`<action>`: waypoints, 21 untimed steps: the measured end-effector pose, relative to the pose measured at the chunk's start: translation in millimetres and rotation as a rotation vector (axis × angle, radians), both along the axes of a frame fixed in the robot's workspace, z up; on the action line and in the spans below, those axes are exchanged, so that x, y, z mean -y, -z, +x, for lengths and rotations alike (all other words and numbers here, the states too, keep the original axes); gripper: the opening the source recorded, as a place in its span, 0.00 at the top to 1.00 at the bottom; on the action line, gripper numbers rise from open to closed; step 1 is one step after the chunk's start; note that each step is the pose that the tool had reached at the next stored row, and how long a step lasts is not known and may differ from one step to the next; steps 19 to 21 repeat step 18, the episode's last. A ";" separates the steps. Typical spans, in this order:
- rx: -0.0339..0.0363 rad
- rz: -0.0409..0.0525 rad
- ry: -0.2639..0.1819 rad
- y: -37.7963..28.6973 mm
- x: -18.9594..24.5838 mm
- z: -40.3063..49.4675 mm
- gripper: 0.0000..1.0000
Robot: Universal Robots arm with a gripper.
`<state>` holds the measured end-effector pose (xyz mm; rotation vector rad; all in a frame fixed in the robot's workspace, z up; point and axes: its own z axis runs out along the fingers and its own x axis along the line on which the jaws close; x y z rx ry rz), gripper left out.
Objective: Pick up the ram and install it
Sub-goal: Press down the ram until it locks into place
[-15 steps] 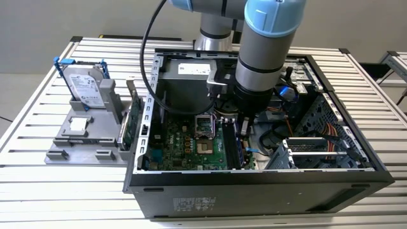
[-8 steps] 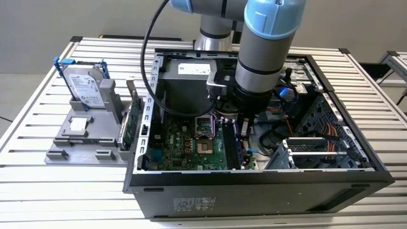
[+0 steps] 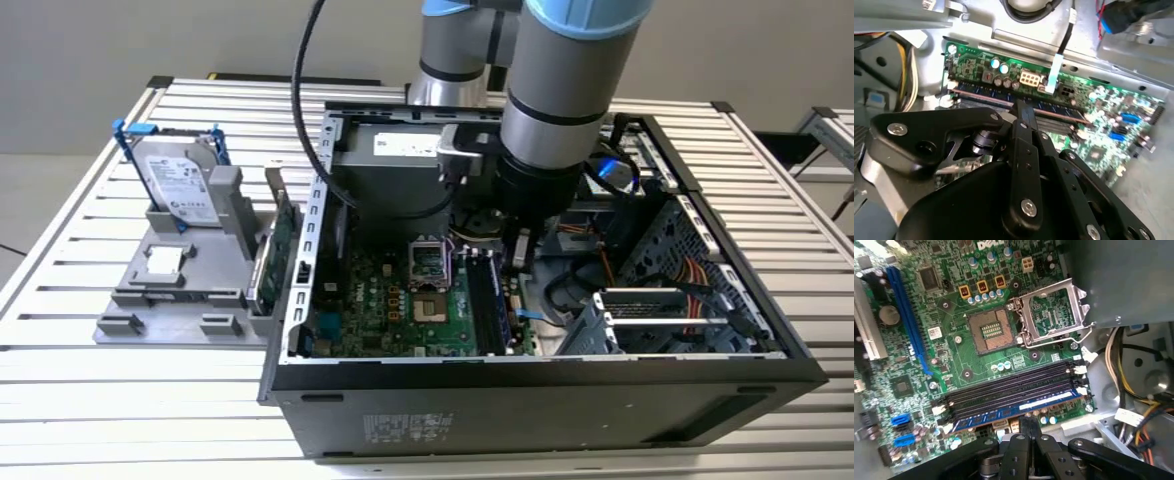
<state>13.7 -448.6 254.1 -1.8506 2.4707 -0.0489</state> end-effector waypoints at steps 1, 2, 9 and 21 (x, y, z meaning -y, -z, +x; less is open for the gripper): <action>-0.0001 0.0001 0.000 -3.8 0.0 0.0 1.00; -0.0001 0.0000 0.000 -7.2 0.0 0.0 1.00; -0.0002 0.0001 0.000 -23.6 0.0 0.0 1.00; -0.0001 0.0001 0.000 -25.5 0.0 0.0 1.00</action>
